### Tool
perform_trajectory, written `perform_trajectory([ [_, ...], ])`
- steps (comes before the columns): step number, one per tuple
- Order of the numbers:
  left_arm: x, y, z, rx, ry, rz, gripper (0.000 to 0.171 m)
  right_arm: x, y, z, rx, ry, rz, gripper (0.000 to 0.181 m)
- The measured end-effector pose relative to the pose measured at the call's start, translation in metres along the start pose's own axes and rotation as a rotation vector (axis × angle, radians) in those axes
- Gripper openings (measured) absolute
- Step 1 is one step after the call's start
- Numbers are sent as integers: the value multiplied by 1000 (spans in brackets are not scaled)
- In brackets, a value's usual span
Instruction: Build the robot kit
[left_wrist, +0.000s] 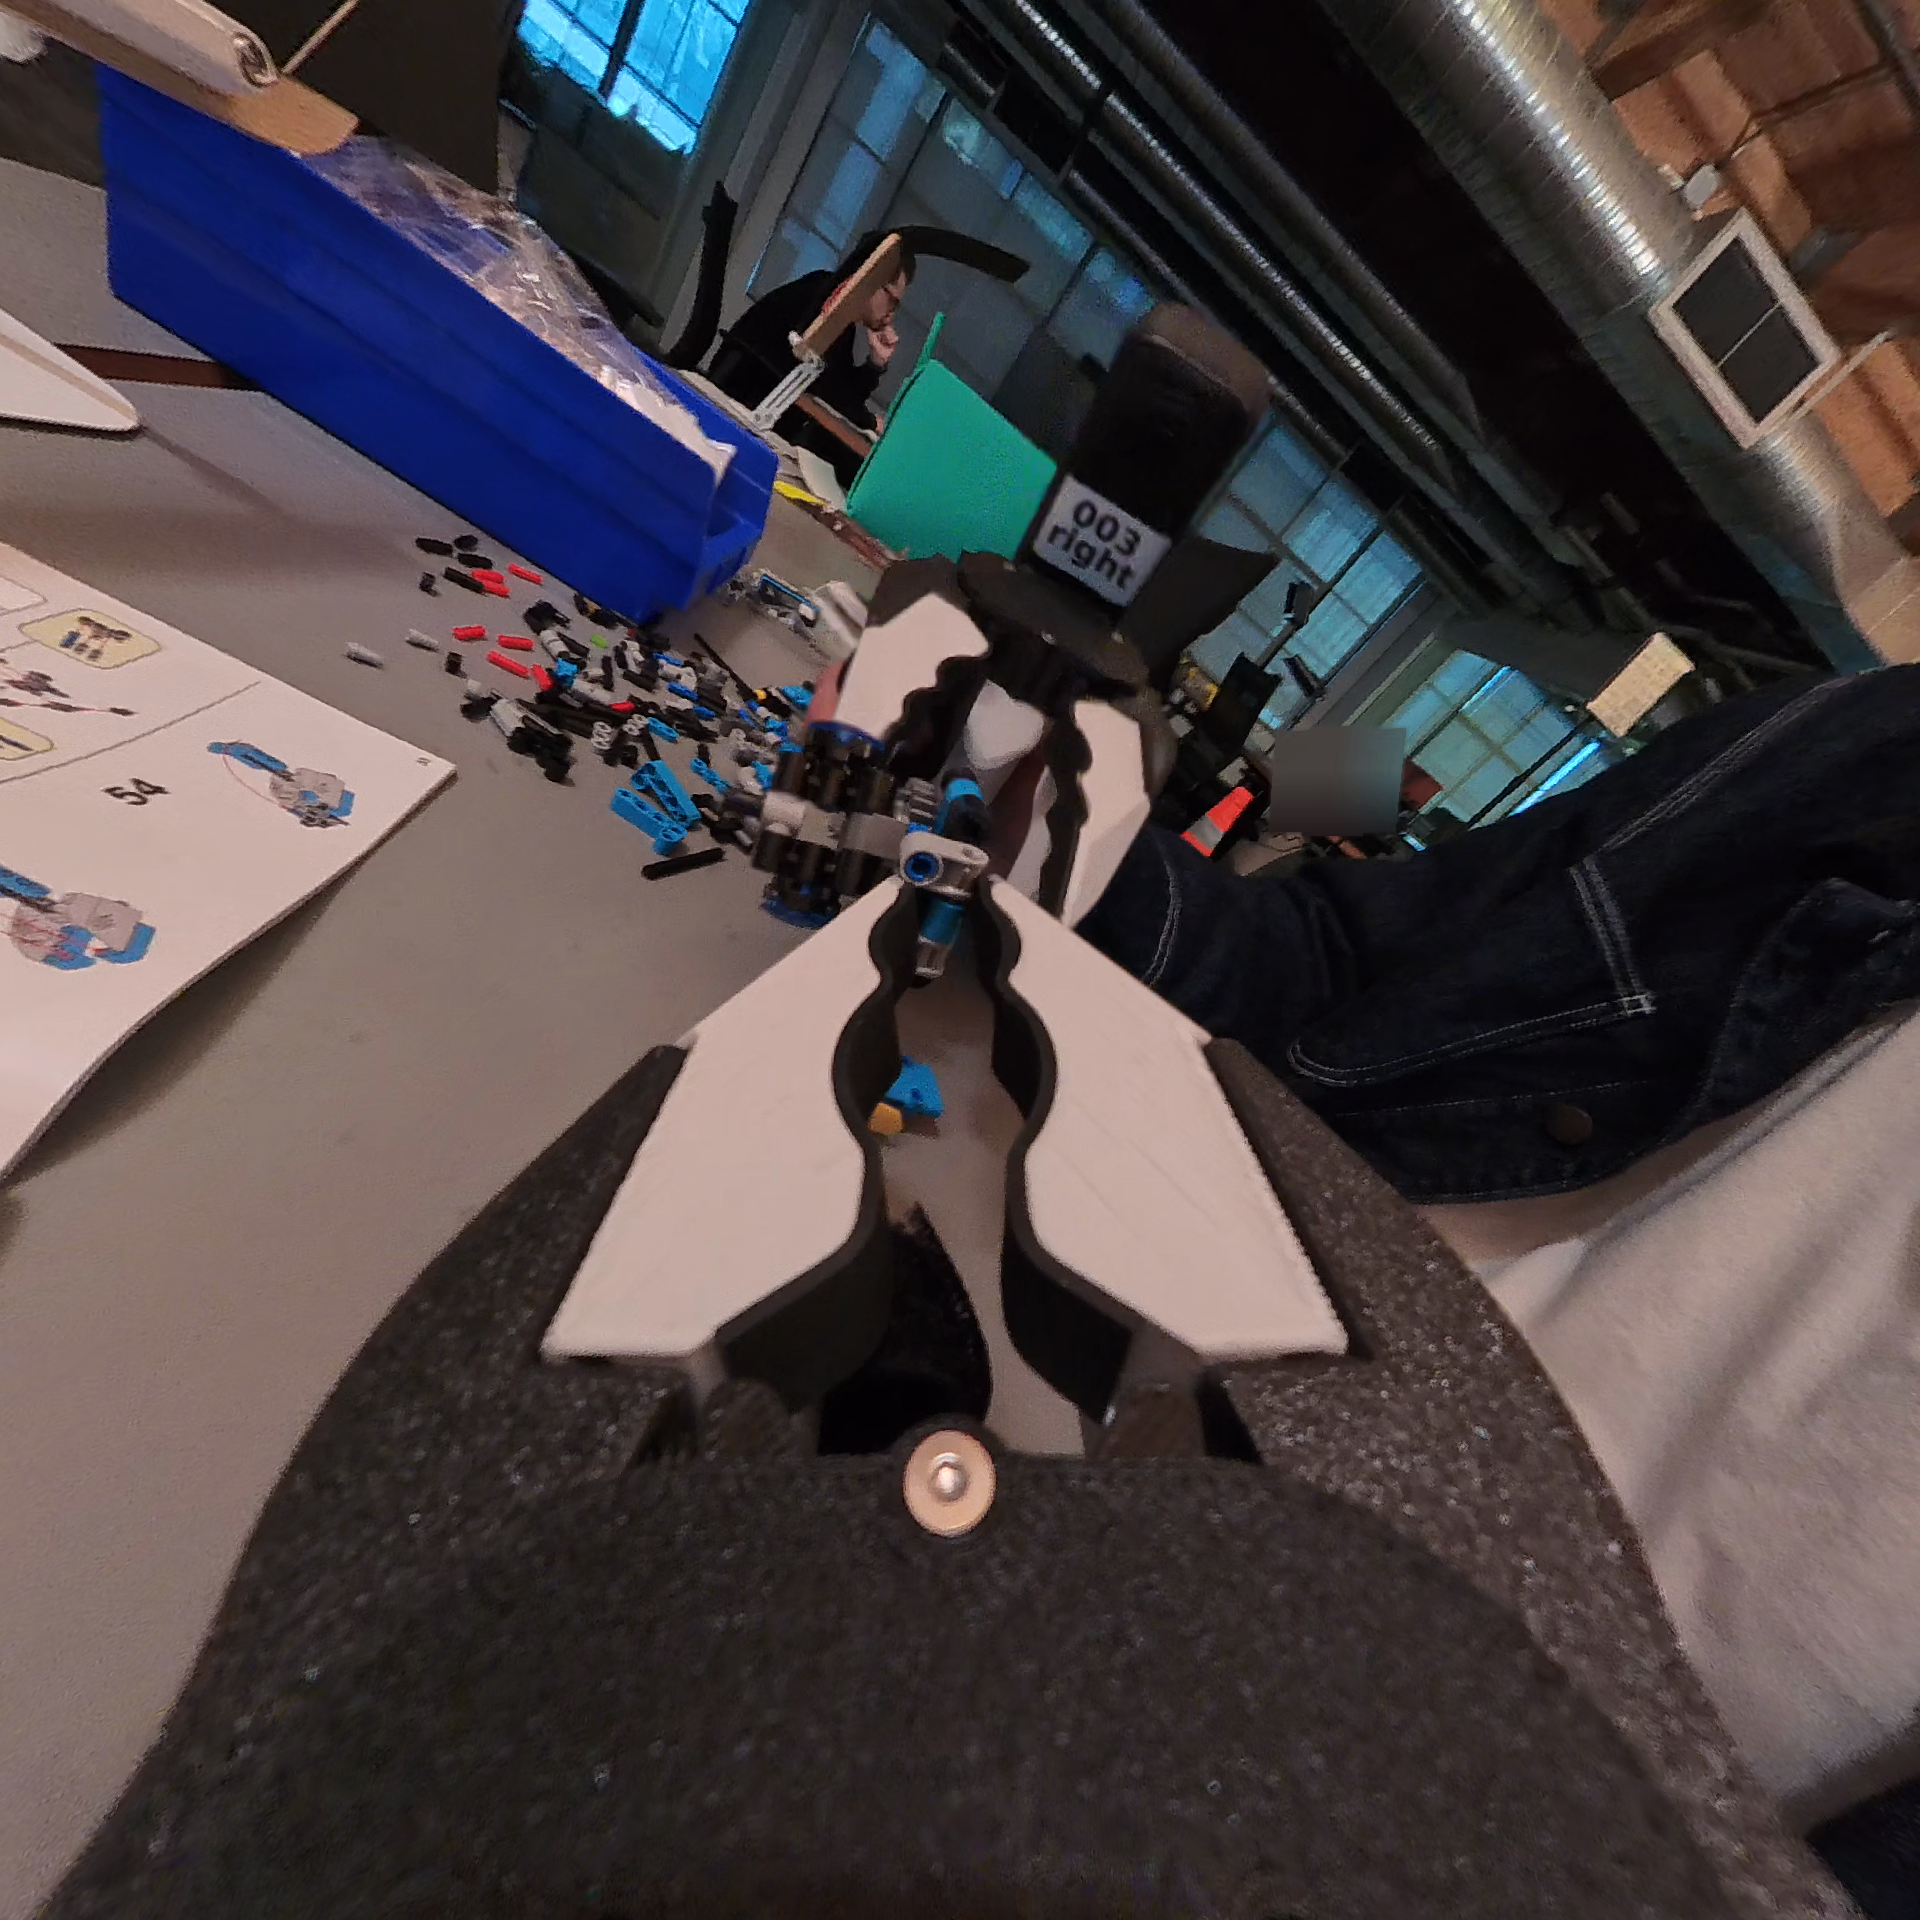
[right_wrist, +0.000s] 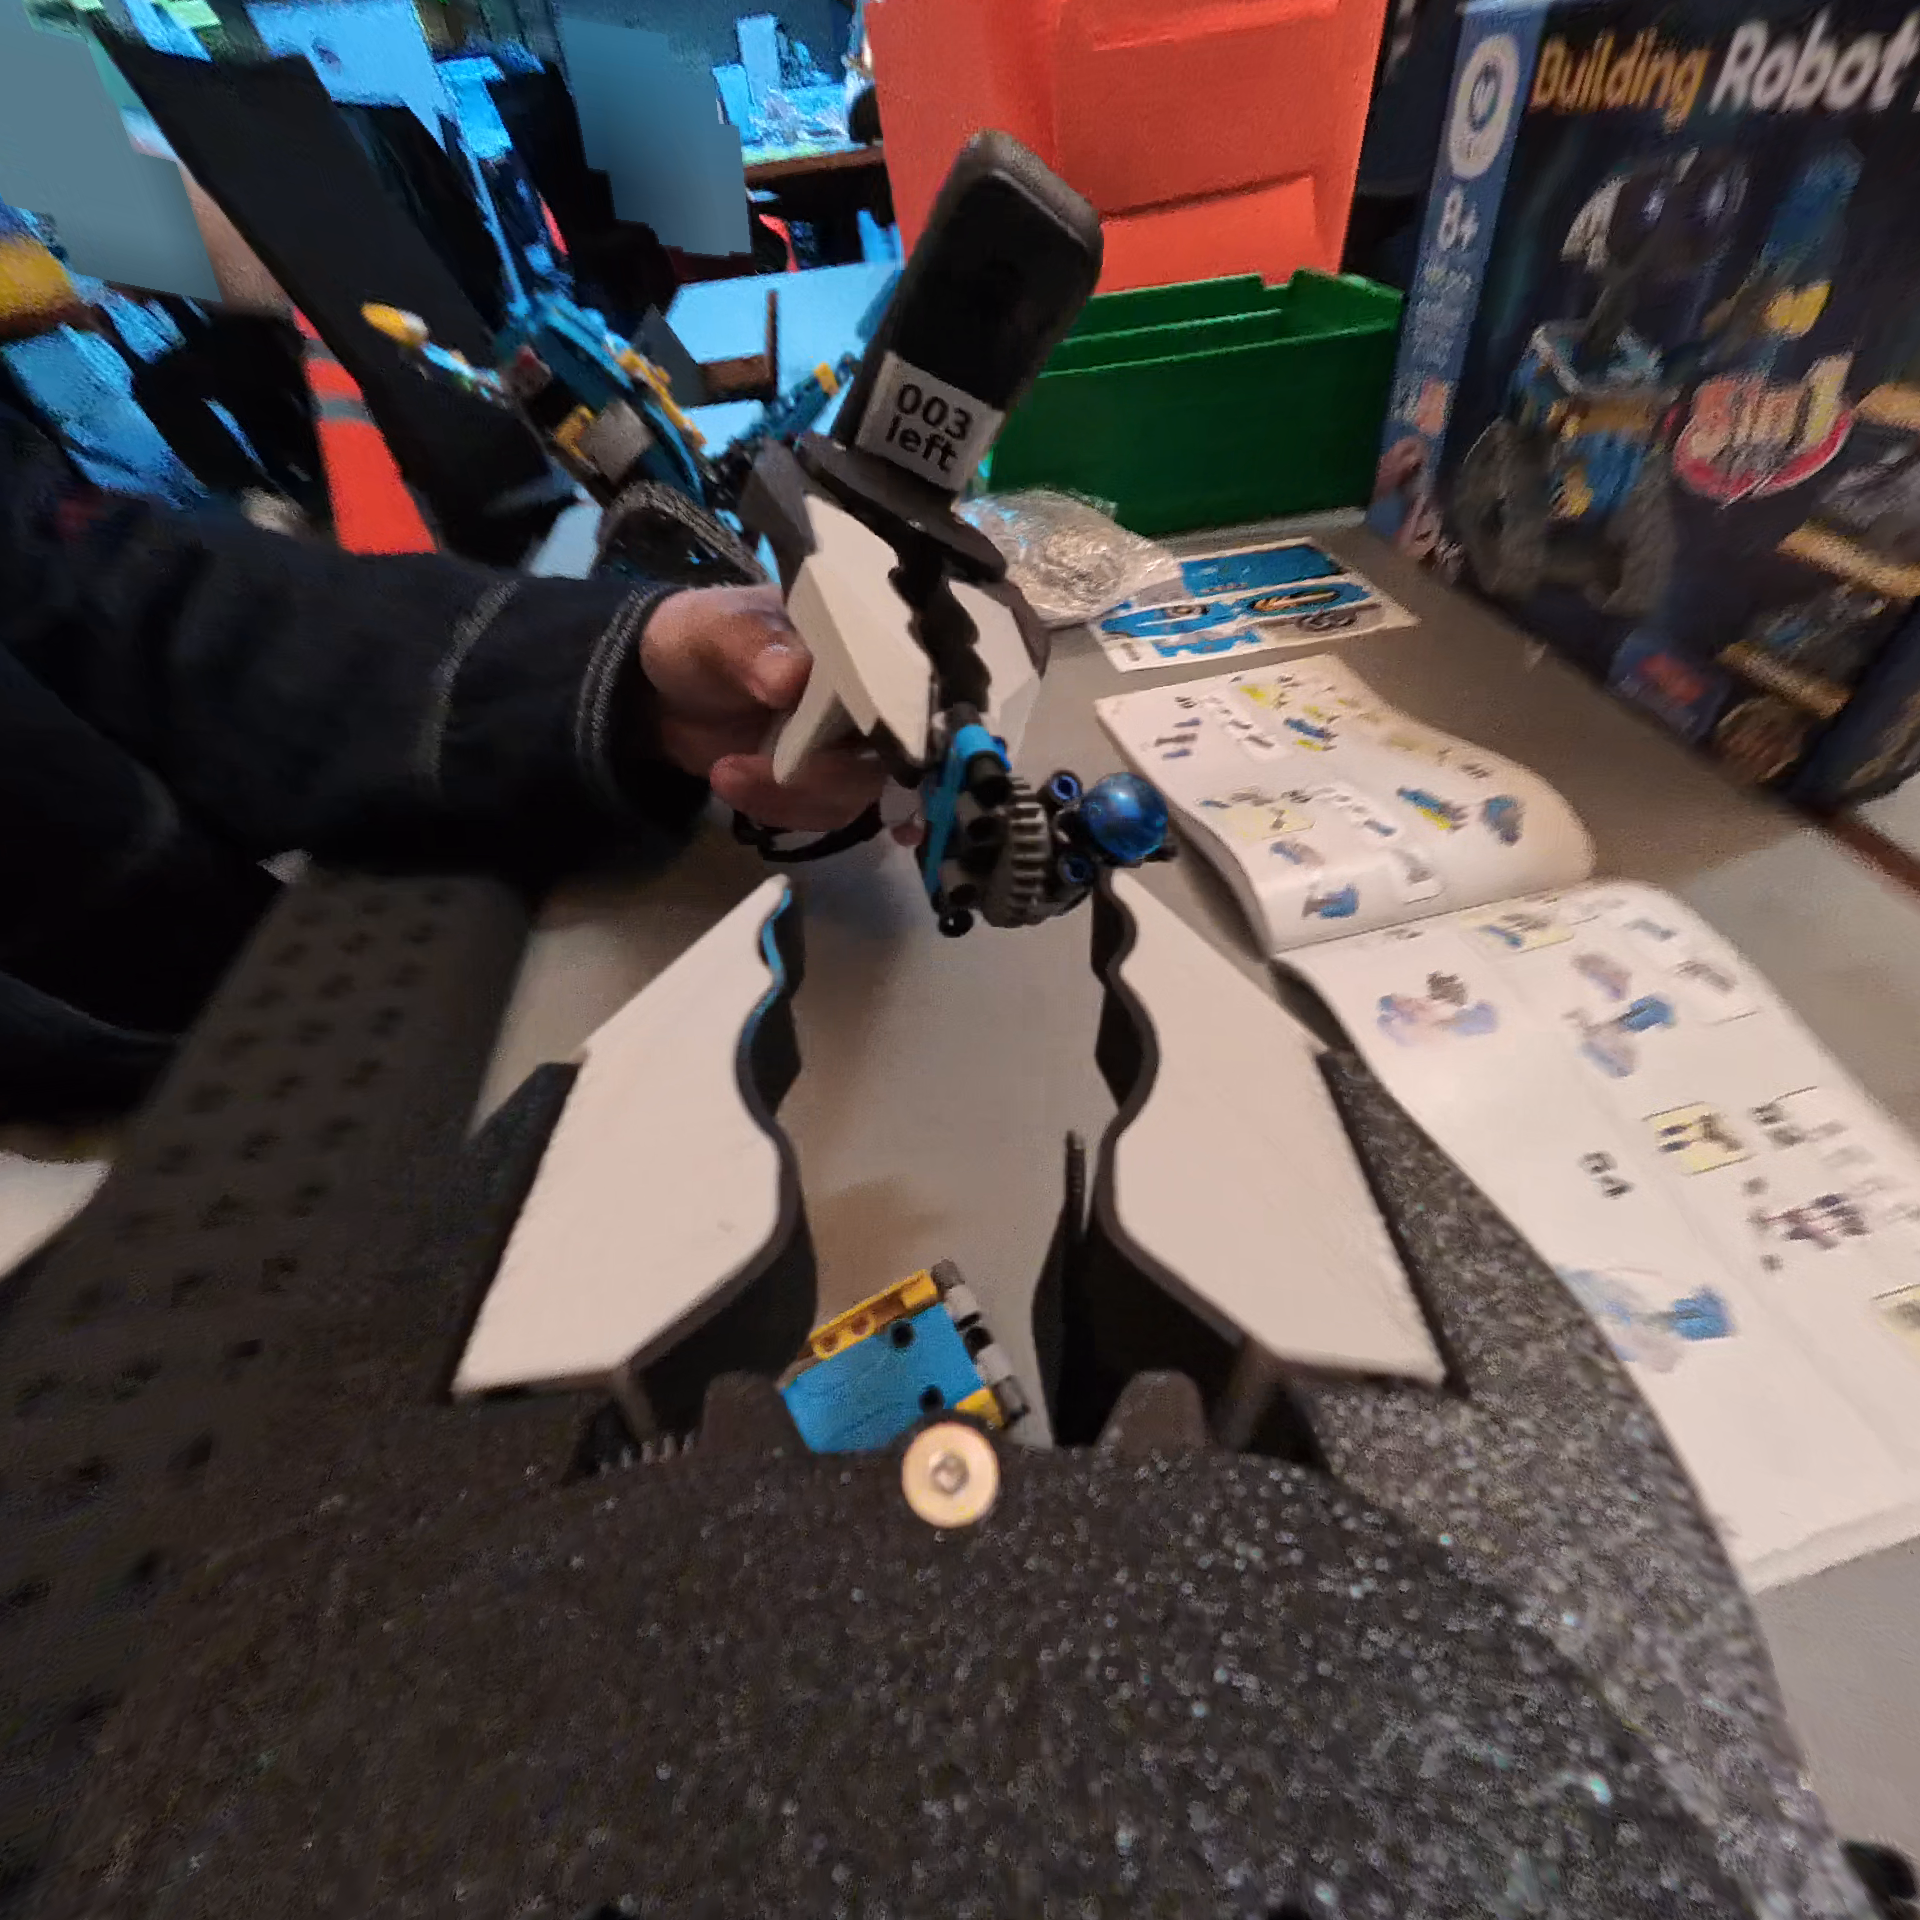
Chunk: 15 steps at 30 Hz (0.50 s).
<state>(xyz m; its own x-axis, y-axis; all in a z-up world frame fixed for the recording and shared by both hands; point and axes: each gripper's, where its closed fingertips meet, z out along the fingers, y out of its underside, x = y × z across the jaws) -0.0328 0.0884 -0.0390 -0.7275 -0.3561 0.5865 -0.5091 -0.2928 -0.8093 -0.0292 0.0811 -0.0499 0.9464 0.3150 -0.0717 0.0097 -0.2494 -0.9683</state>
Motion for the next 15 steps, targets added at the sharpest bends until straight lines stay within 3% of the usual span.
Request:
perform_trajectory([
  [6, -5, 4, 0, -30, -41, 21, 9, 5, 11, 9, -82, 122, -156, 60],
  [11, -21, 23, 1, -169, -184, 129, 9, 12, 41, 15, -269, 200, -267, 59],
  [13, -31, 37, -1, -257, -250, 160, 9, 19, 55, 8, -350, 217, -260, 54],
  [15, -41, 49, -4, -327, -307, 179, 9, 29, 66, -8, -400, 235, -131, 54],
])
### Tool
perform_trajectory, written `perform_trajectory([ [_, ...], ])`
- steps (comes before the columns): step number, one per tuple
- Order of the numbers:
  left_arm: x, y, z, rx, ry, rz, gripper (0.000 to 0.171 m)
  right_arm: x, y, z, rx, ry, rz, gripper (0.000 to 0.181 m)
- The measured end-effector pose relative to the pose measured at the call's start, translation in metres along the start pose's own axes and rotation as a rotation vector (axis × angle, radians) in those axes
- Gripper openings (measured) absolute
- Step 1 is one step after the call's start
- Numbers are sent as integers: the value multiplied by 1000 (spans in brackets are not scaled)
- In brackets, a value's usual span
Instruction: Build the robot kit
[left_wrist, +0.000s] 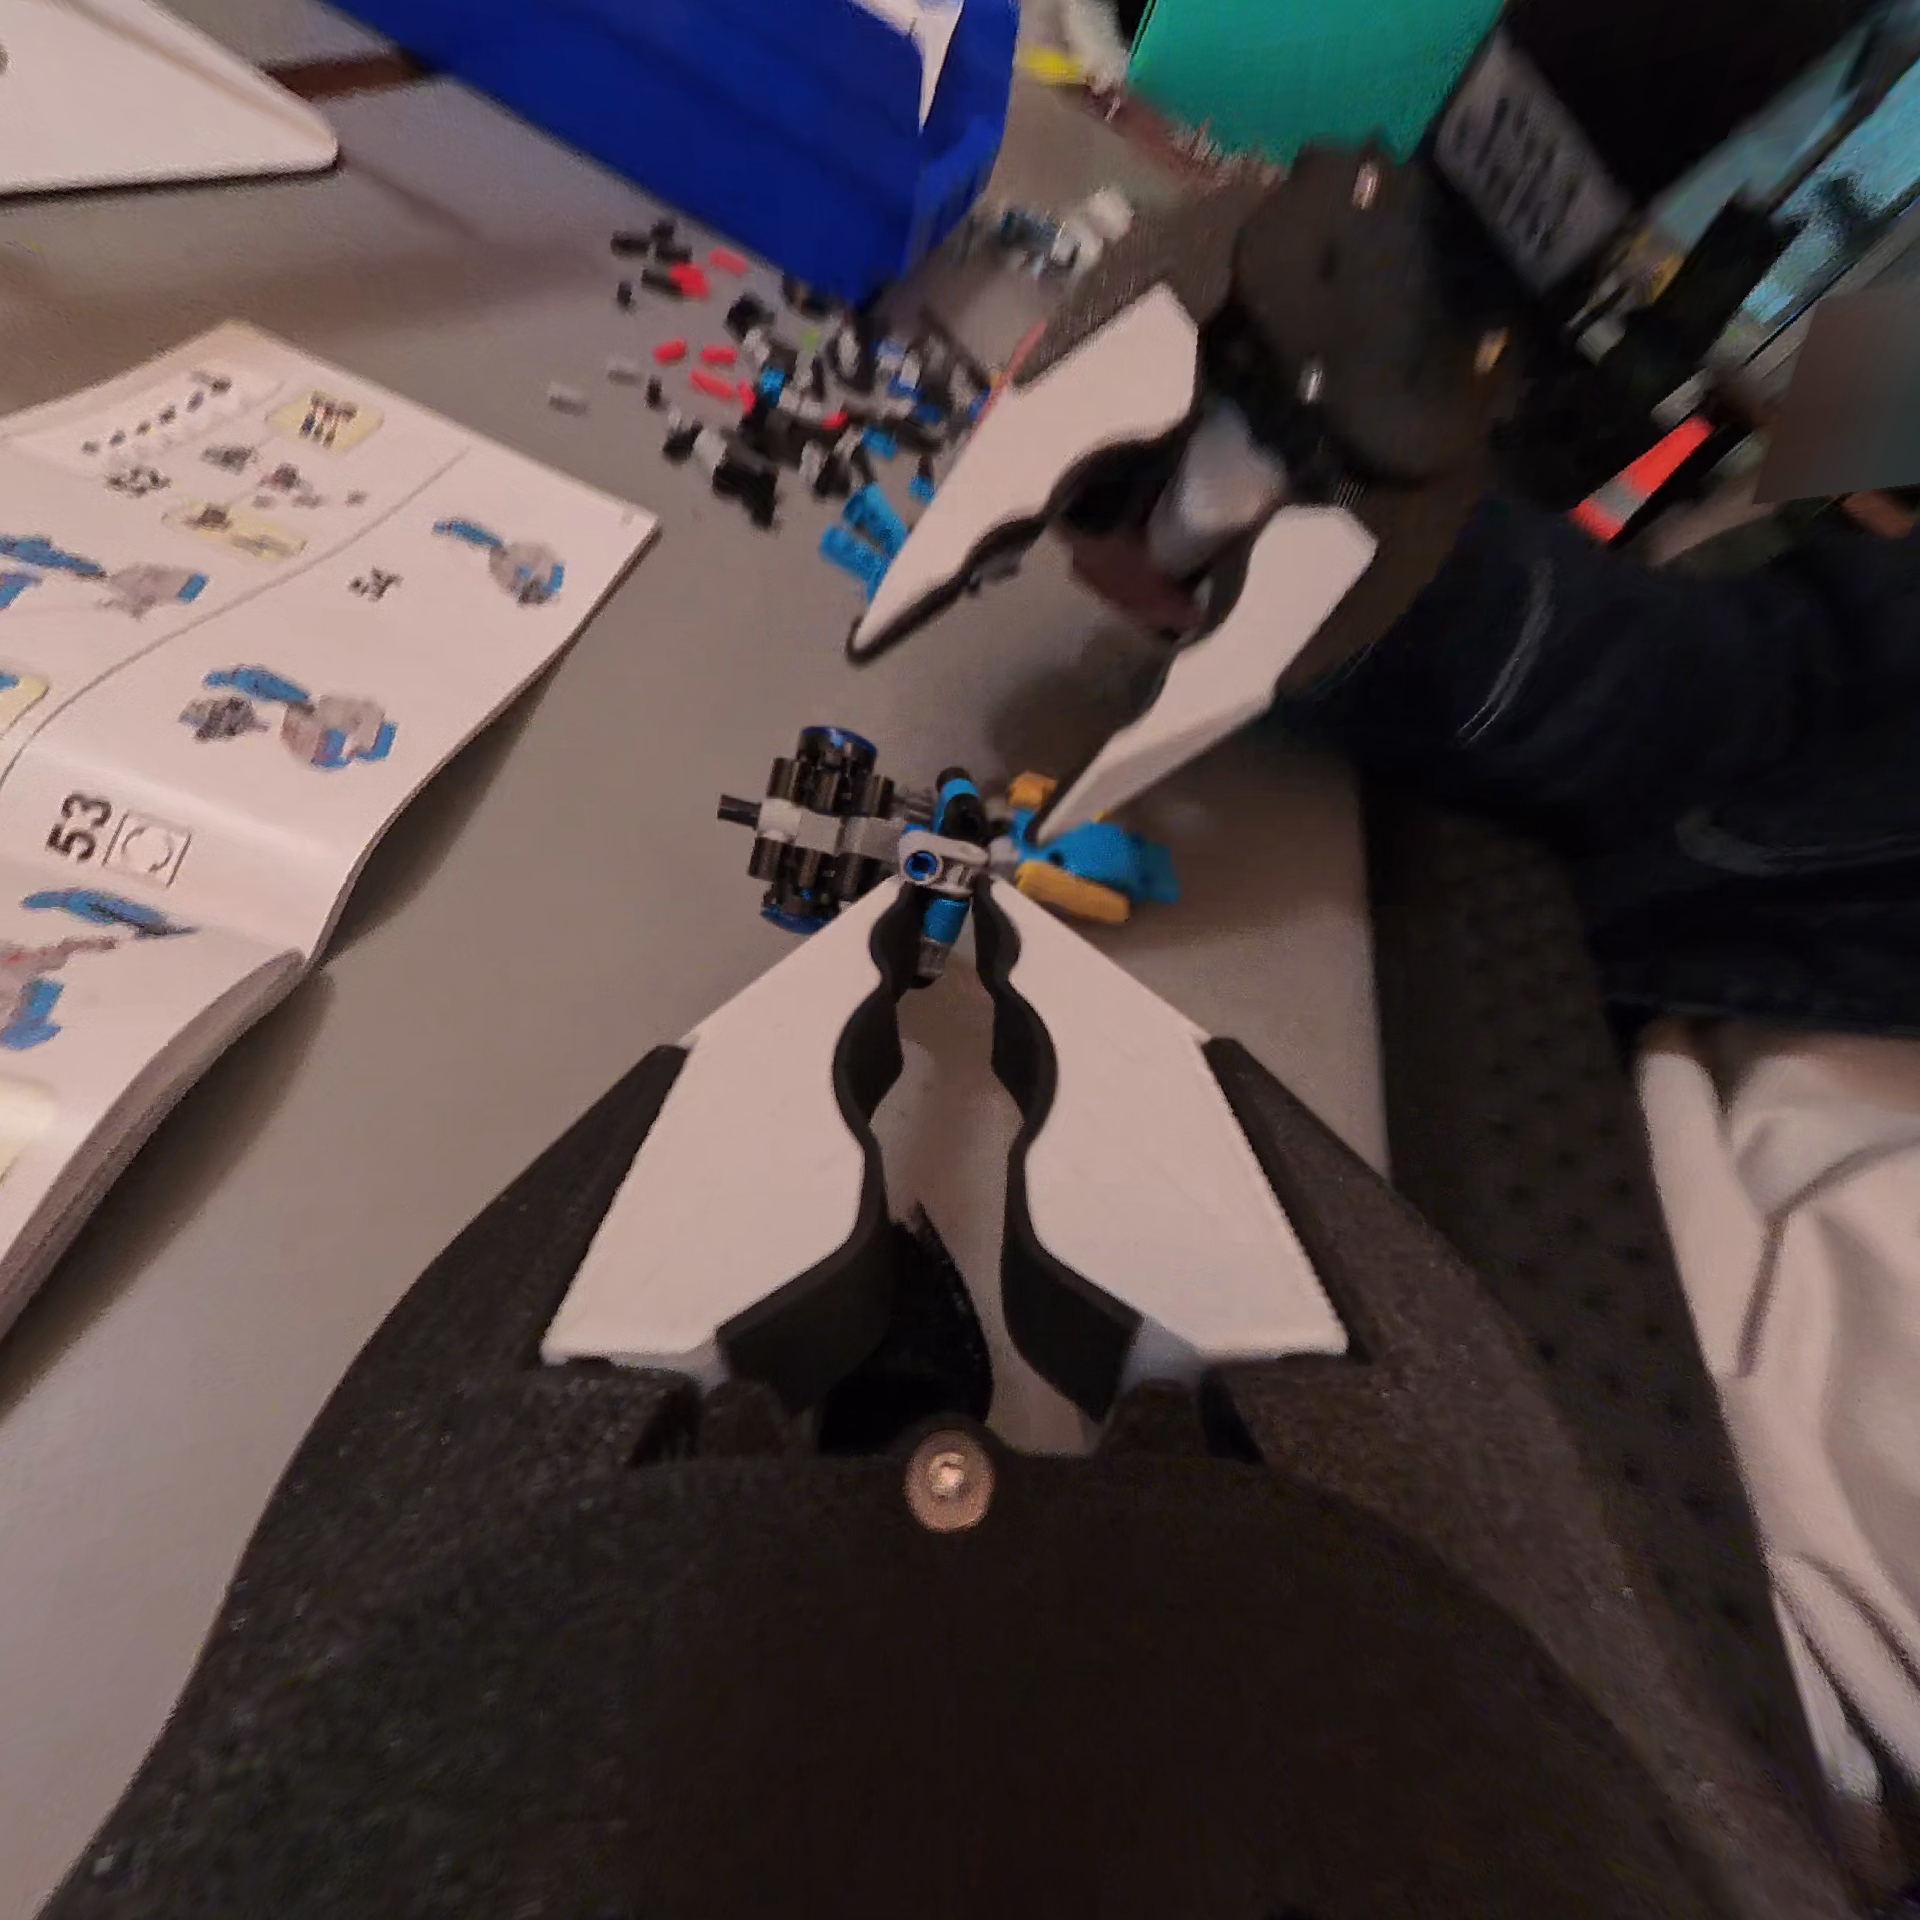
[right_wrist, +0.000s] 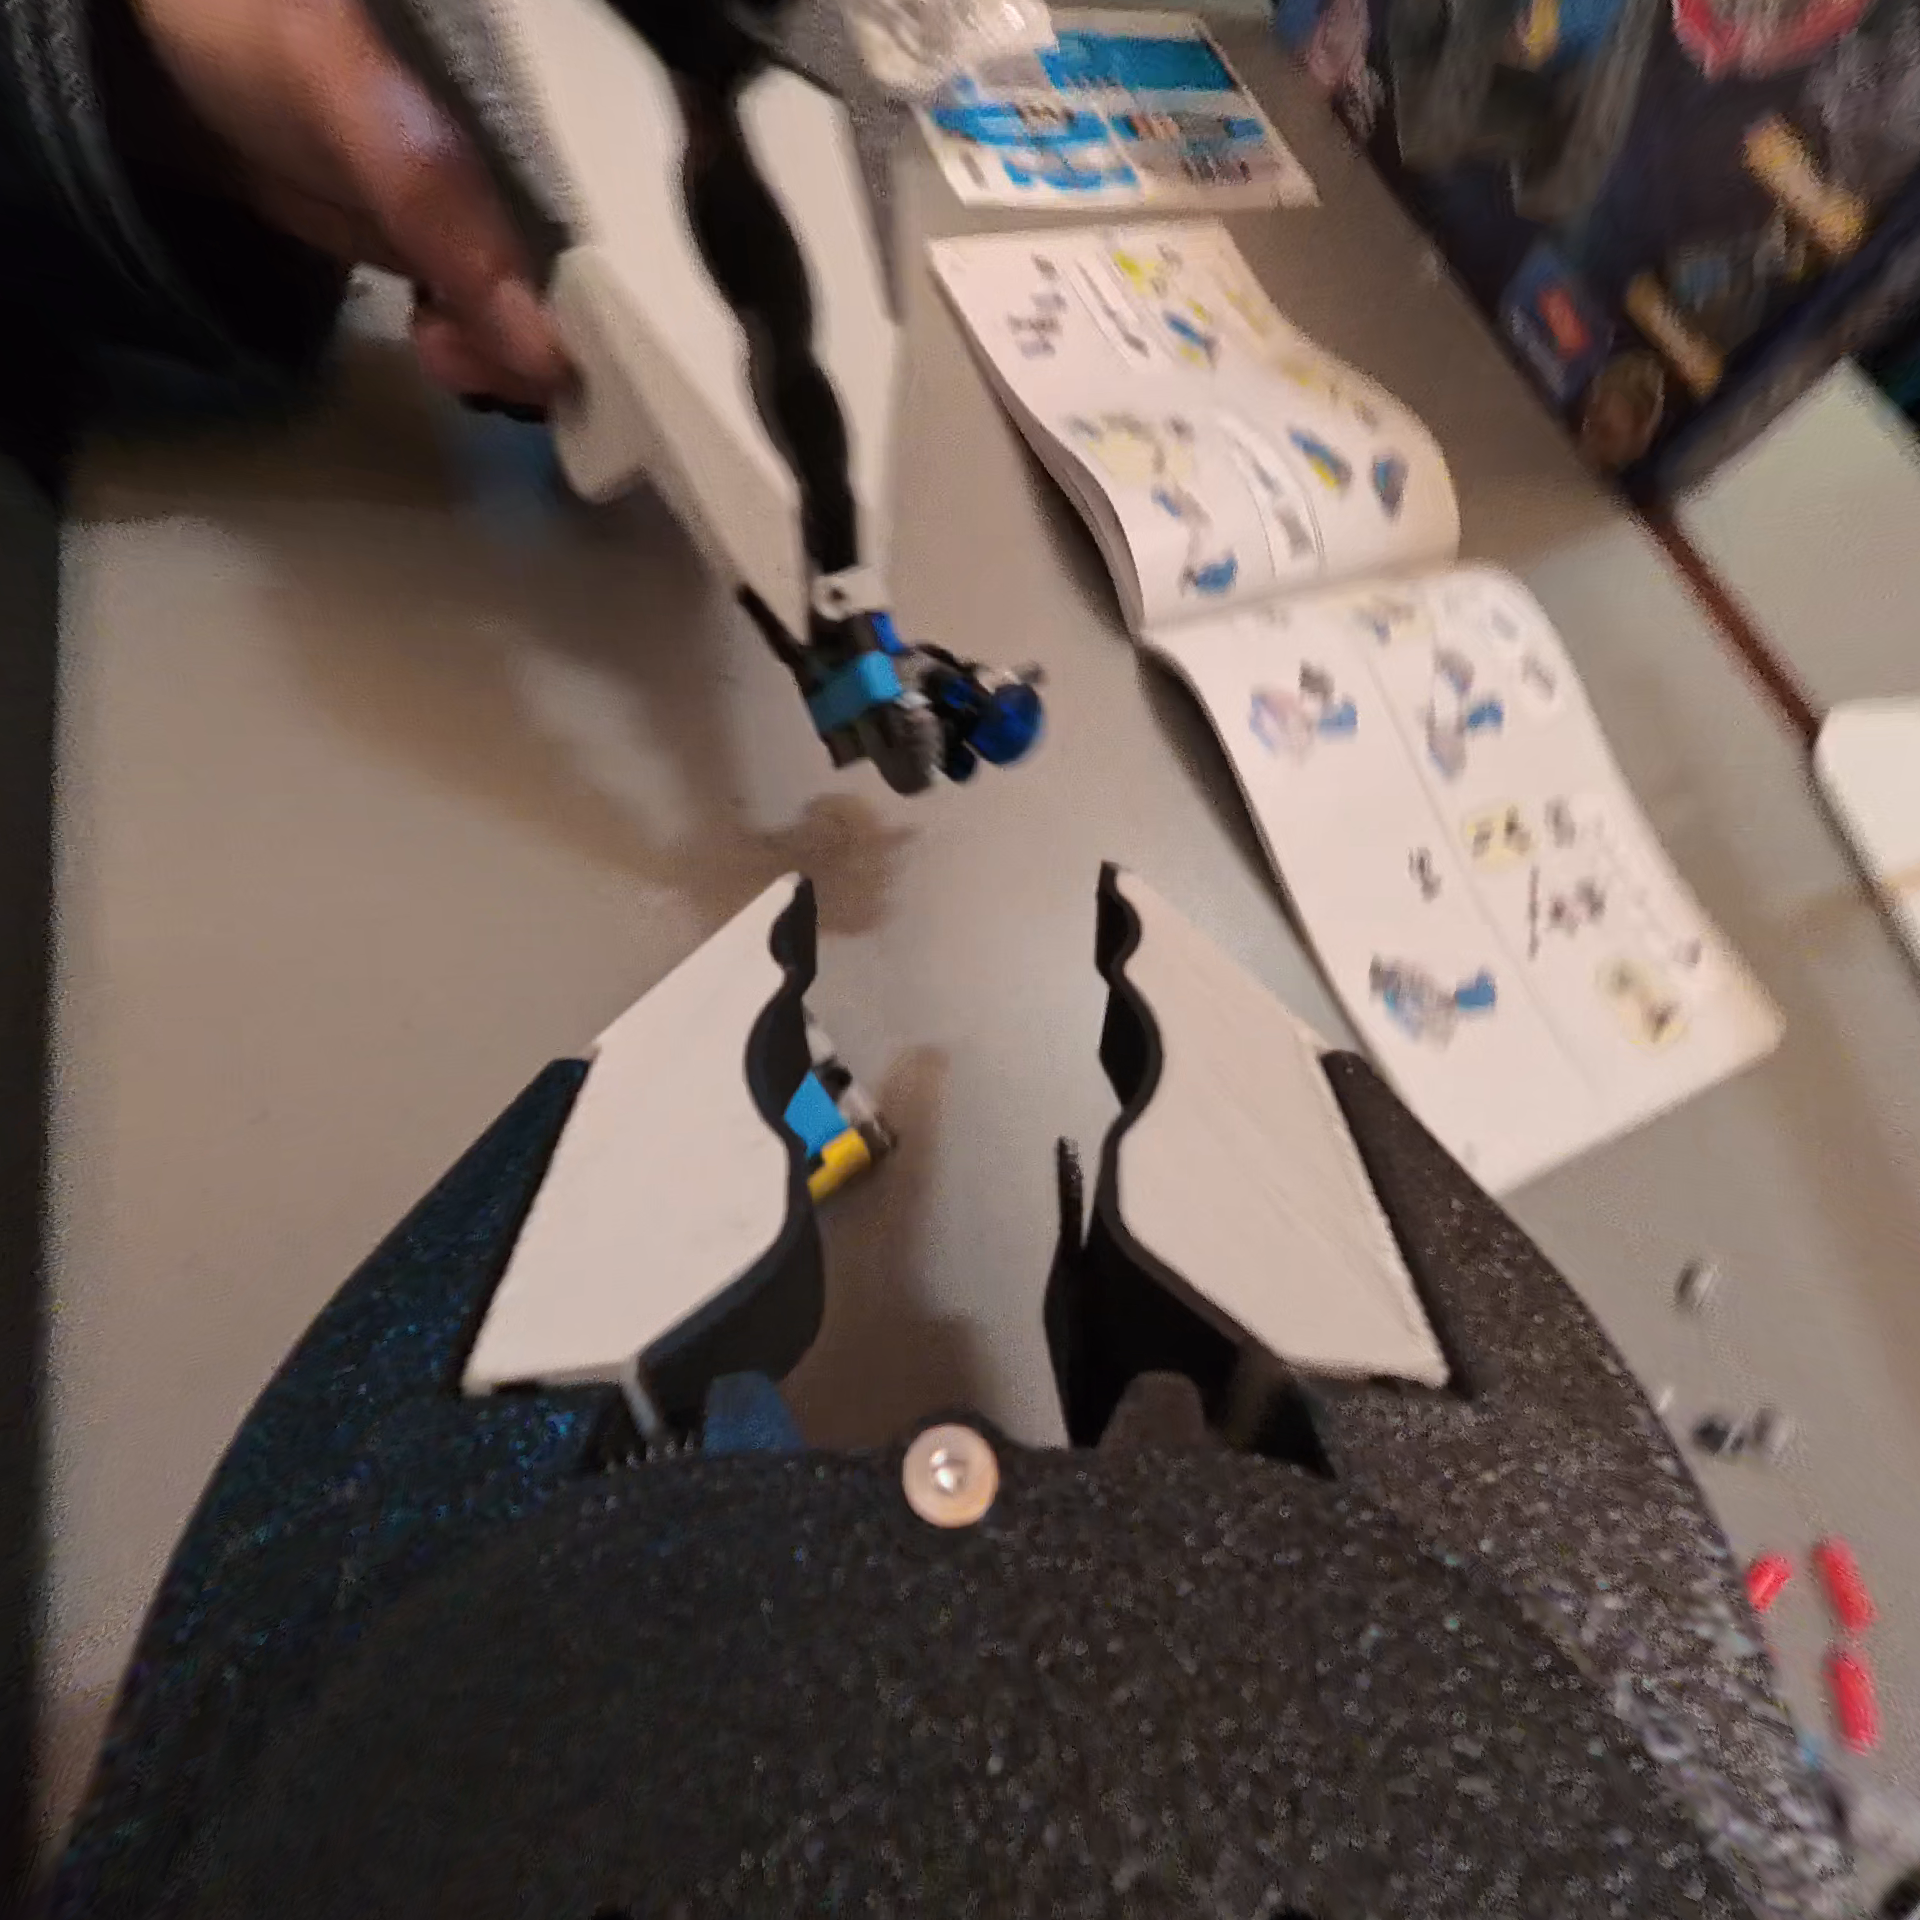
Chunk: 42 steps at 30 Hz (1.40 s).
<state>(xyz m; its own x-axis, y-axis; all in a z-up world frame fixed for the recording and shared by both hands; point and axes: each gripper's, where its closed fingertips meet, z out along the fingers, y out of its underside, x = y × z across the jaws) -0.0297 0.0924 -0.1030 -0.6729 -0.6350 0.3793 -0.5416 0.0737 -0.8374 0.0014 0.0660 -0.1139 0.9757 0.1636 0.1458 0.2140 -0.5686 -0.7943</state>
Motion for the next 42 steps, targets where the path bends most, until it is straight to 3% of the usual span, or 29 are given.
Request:
perform_trajectory([
  [2, 2, 2, 4, -2, 18, -29, 9, 10, 13, -15, -10, 32, 207, 56],
  [6, 13, 6, 17, -22, 74, -116, 9, -22, 48, -32, -86, 71, 443, 58],
  [8, 21, 8, 23, -39, 94, -130, 9, -44, 67, -32, -173, 89, 434, 68],
  [10, 22, 15, 29, -76, 76, -96, 9, -57, 65, -32, -151, 92, 438, 70],
  [13, 23, 21, 34, -106, 58, -68, 10, -41, 53, -36, -128, 248, 357, 66],
  [16, 21, 30, 33, -144, 67, -100, 10, -58, 46, -18, -179, 163, 329, 78],
  [18, 20, 31, 30, -147, 70, -107, 10, -58, 55, -10, -264, 207, 227, 80],
  [22, 18, 34, 25, -168, 54, -47, 10, -49, 52, -13, -295, 251, 160, 64],
  [25, 21, 38, 21, -185, 80, -48, 11, -53, 59, -10, -294, 158, 213, 49],
  [31, 17, 43, 10, -195, 70, -39, 14, -45, 60, -12, -212, 17, 461, 44],
  [33, 12, 49, 5, -213, 45, -27, 18, -45, 55, -14, -139, -63, 603, 44],
  [38, 9, 54, -1, -226, 4, 11, 35, -56, 14, -28, 156, -429, 1012, 44],
  [42, 5, 55, 0, -242, -42, 55, 35, -53, 17, -14, 151, -435, 1119, 44],
])
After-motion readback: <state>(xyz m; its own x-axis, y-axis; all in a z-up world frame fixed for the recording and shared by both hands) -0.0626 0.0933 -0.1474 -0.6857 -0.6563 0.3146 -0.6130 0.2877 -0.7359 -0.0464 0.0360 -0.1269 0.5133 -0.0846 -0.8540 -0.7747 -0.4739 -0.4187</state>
